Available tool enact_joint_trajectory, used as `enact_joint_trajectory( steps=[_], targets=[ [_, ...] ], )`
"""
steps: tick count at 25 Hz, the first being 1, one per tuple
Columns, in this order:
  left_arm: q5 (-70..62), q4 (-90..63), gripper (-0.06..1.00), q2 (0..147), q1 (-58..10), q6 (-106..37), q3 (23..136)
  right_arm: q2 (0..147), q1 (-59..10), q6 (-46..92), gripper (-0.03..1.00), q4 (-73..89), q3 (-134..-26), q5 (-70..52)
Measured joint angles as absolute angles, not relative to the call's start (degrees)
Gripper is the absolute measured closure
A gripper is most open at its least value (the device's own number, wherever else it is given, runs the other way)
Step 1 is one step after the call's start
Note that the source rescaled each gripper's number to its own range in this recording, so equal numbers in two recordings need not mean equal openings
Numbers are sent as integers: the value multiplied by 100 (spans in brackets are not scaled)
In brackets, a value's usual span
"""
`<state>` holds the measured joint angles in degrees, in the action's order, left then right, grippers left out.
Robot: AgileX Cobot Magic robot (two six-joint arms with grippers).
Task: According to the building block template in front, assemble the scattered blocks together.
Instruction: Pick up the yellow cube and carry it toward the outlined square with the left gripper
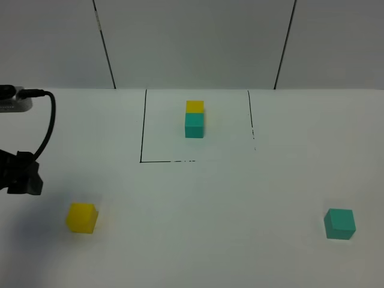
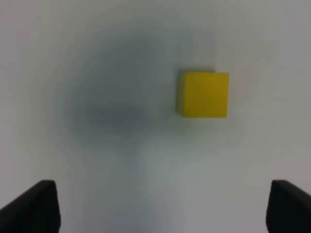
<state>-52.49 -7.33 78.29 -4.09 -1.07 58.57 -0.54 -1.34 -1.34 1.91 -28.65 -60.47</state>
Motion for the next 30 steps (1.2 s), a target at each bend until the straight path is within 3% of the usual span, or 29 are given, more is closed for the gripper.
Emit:
enact_joint_trajectory(
  steps=[11, 22, 30],
  targets=[
    [-4793, -831, 11, 9570, -1277, -100, 6359, -54, -134, -134, 23, 191, -2865, -6047],
    [-4749, -79, 11, 10609, -1293, 843, 6425, -54, -134, -134, 23, 191, -2865, -6047],
    [-4196, -825, 11, 11031, -1293, 403, 6425, -54, -134, -134, 23, 191, -2865, -6047]
  ],
)
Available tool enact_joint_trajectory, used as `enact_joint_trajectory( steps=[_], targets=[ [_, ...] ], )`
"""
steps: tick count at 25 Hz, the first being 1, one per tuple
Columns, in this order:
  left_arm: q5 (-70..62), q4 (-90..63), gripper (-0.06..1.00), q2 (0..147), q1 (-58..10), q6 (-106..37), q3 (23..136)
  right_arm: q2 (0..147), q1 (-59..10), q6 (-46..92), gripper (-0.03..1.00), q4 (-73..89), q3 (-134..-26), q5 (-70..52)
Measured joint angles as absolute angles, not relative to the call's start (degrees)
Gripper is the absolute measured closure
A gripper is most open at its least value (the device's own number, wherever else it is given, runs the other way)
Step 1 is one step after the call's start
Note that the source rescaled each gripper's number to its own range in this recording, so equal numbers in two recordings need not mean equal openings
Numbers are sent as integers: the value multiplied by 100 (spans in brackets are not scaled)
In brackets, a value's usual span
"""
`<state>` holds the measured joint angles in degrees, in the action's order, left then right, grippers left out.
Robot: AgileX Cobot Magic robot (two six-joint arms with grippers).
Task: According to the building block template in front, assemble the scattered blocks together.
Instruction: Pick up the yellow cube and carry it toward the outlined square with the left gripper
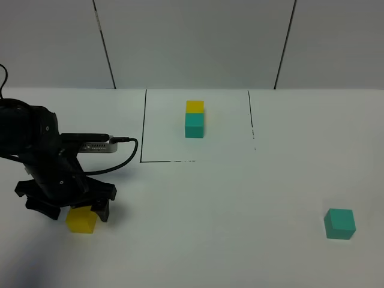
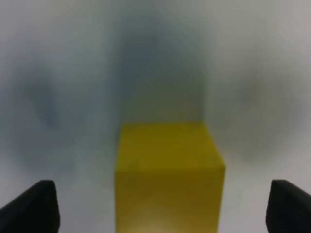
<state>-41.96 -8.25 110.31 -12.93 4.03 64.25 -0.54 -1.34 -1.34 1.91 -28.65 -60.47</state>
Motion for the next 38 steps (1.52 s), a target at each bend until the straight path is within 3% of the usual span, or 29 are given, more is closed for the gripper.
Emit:
enact_joint_trajectory(
  steps=[9, 13, 17, 28, 38],
  targets=[
    [-4139, -1040, 16, 11332, -1293, 180, 6425, -54, -134, -134, 23, 191, -2865, -6047],
    [-4144, -1036, 24, 11345, -1293, 193, 6425, -54, -134, -134, 23, 191, -2865, -6047],
    [-4201, -1036, 39, 11345, -1293, 215, 6425, -54, -134, -134, 23, 191, -2865, -6047],
    [-4392, -1036, 93, 11345, -1293, 215, 6425, -54, -134, -134, 23, 191, -2865, -6047],
    [-4391, -1036, 94, 11306, -1293, 170, 6430, -54, -134, -134, 23, 191, -2865, -6047]
  ],
)
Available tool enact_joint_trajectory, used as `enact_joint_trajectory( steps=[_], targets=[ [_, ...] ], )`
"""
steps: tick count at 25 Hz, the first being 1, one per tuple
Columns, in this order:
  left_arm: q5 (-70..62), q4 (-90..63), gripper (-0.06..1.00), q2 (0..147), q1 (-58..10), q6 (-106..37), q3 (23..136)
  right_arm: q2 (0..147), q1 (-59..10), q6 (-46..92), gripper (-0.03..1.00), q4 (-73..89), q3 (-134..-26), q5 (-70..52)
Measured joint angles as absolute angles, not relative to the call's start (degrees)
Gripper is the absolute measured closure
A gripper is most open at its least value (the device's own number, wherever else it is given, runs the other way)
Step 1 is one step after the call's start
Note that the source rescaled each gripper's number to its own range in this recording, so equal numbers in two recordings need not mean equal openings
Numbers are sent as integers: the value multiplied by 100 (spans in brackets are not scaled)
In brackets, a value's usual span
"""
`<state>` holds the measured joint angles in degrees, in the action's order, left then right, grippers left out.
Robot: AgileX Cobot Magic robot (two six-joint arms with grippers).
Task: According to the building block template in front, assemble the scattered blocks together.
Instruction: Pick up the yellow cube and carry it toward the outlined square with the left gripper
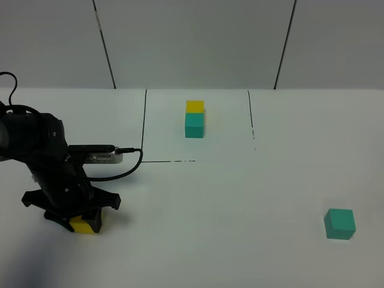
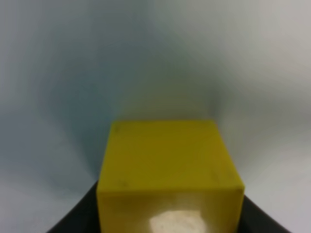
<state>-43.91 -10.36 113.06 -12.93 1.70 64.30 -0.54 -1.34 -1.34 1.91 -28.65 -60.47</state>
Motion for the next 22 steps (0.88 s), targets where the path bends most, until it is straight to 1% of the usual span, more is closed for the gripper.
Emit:
enact_joint_trajectory(
  steps=[5, 10, 13, 16, 22],
  targets=[
    [-4586, -1014, 94, 11022, -1293, -252, 6780, -54, -134, -134, 23, 191, -2865, -6047],
    [-5259, -1002, 94, 10969, -1354, -2012, 7470, -54, -134, -134, 23, 191, -2865, -6047],
    [-5399, -972, 94, 10975, -1587, -3279, 7835, -54, -134, -134, 23, 191, -2865, -6047],
    [-5428, -963, 94, 11083, -1929, -4159, 8314, -54, -134, -134, 23, 191, -2865, -6047],
    [-6059, -461, 94, 11800, -2606, -4668, 9524, -54, -134, -134, 23, 191, -2865, -6047]
  ],
)
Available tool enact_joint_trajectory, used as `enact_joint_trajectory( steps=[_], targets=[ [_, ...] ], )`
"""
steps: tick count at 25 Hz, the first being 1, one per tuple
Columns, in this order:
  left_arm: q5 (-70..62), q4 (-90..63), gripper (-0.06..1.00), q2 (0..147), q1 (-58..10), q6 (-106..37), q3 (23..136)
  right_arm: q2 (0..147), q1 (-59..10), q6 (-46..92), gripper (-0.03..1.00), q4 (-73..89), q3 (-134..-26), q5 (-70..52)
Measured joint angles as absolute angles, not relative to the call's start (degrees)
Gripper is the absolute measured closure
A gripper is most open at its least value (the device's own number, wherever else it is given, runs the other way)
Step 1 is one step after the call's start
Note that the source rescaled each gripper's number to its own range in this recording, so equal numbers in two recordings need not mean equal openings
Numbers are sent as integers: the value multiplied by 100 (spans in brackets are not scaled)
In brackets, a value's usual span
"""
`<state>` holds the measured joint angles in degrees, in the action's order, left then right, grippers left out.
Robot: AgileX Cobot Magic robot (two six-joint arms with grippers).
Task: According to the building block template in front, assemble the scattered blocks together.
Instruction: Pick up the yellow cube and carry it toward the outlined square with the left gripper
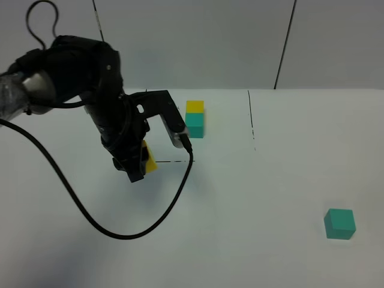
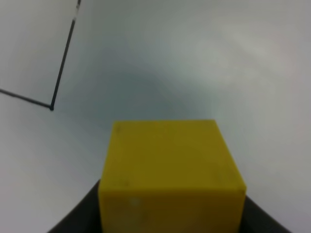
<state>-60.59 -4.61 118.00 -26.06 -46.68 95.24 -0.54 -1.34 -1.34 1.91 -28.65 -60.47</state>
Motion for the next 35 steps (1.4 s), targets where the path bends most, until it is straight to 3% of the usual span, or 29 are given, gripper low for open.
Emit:
enact_joint_trajectory(
  steps=[7, 14, 35],
  targets=[
    [-6618, -314, 94, 12761, -3245, -5151, 10517, -54, -134, -134, 23, 191, -2865, -6047],
    [-6622, 104, 94, 13318, -3681, -5315, 10675, -54, -134, -134, 23, 191, -2865, -6047],
    [-6300, 476, 94, 13741, -3746, -4645, 10726, -54, -134, -134, 23, 191, -2865, -6047]
  ],
)
